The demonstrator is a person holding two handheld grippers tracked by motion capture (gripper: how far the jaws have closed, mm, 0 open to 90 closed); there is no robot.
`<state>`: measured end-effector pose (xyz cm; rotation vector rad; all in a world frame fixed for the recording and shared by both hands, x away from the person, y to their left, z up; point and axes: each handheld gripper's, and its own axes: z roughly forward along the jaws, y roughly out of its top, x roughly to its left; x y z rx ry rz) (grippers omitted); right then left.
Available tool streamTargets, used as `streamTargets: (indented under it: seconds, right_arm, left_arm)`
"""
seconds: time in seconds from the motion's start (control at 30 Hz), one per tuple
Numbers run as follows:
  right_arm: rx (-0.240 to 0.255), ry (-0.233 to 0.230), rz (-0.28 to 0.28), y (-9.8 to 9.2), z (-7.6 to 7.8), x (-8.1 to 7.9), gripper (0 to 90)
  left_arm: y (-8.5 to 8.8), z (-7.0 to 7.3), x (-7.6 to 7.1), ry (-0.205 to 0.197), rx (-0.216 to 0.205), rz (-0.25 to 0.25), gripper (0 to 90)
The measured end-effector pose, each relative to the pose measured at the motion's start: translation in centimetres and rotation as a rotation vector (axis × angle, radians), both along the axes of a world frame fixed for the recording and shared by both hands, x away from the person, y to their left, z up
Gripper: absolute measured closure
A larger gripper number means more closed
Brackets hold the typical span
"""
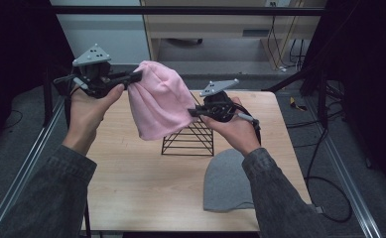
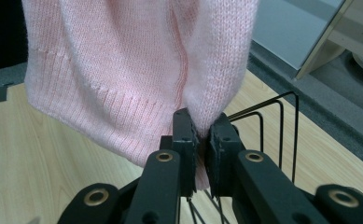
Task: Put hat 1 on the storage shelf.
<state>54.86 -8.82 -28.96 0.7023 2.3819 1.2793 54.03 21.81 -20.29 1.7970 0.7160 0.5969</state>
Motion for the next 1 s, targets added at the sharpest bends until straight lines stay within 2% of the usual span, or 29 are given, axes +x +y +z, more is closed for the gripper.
streamTargets:
  seconds: [0.13, 0.5, 0.73, 0.8, 1.0]
  right_arm:
    - [-0.011, 0.001, -0.016, 0.2, 0.5, 1.1, 83.4]
    - [-0.013, -0.009, 0.000, -0.3, 0.6, 1.8, 83.3]
    - [0.015, -0.015, -0.008, -0.7, 0.9, 1.6, 83.3]
    - [0.020, -0.019, -0.020, -0.8, 1.0, 1.8, 83.4]
    - [0.045, -0.005, -0.054, -1.0, 0.8, 2.5, 83.8]
  left_arm:
    - [-0.4, 0.1, 1.3, 0.009, -0.012, 0.006, 83.2]
    - [-0.9, -0.1, 1.7, 0.012, -0.006, 0.014, 83.0]
    - [-1.0, 0.0, 1.9, 0.009, -0.026, 0.014, 82.9]
    - [-1.1, 0.1, 2.1, 0.012, -0.022, 0.015, 82.8]
    - [-1.2, 0.4, 3.5, 0.017, -0.047, 0.009, 82.9]
